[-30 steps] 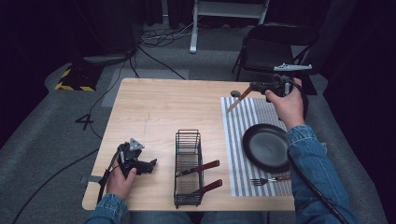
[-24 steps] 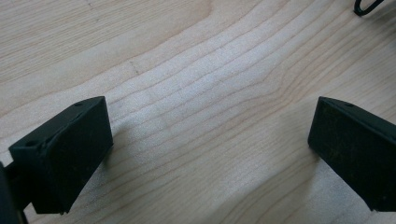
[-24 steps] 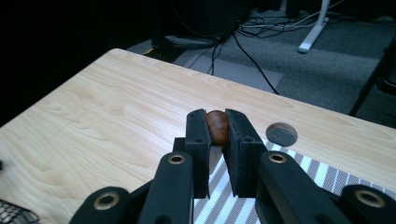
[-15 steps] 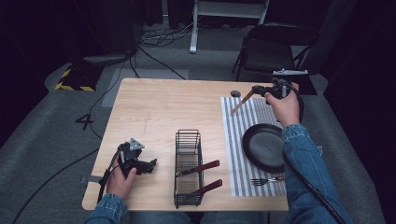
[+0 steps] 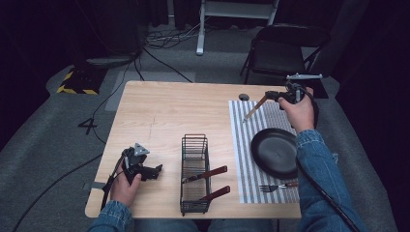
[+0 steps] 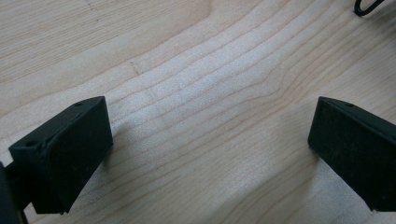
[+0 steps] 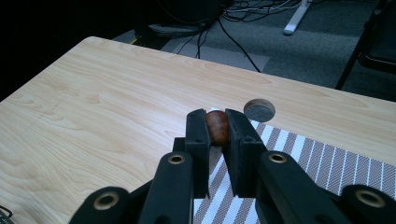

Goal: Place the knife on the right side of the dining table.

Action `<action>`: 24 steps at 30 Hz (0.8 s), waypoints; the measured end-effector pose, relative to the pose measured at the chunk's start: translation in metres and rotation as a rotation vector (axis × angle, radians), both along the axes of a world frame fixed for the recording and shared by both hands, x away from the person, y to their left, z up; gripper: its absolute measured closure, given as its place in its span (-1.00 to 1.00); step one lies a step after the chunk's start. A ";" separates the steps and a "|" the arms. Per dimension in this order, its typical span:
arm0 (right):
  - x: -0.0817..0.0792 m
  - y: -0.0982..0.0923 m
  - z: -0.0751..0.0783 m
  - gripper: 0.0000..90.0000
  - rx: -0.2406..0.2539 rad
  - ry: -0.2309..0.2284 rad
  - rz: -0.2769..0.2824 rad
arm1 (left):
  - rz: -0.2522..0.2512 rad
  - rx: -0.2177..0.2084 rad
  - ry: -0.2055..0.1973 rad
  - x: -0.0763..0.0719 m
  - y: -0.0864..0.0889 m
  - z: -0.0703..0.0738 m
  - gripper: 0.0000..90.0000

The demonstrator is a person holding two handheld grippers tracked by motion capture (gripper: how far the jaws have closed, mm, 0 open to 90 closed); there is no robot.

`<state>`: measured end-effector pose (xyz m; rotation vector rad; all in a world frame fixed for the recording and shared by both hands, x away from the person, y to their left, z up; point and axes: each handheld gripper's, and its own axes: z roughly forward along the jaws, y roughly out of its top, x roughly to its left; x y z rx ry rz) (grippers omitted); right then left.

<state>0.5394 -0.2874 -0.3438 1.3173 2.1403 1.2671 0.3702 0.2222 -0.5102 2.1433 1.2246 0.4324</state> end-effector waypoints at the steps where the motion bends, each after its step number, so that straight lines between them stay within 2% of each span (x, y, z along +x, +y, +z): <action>1: 0.000 0.000 0.000 0.79 -0.003 0.003 -0.003 | 0.000 0.000 0.000 0.000 0.000 0.000 -1.00; 4: 0.001 -0.001 0.001 0.77 -0.017 0.004 -0.011 | 0.000 0.000 0.000 0.000 0.000 0.000 -1.00; 6: 0.001 -0.002 0.001 0.73 -0.057 0.000 -0.034 | 0.000 0.001 -0.001 0.000 0.000 0.000 -1.00; 9: 0.001 -0.005 -0.001 0.69 -0.085 -0.004 -0.054 | 0.000 0.001 -0.001 0.000 0.000 0.000 -1.00; 17: 0.000 -0.013 -0.006 0.62 -0.113 -0.014 -0.093 | 0.000 0.000 0.000 0.000 0.000 0.000 -1.00; 24: 0.001 -0.025 -0.016 0.47 -0.127 -0.044 -0.143 | 0.000 0.000 0.000 0.000 0.000 0.000 -1.00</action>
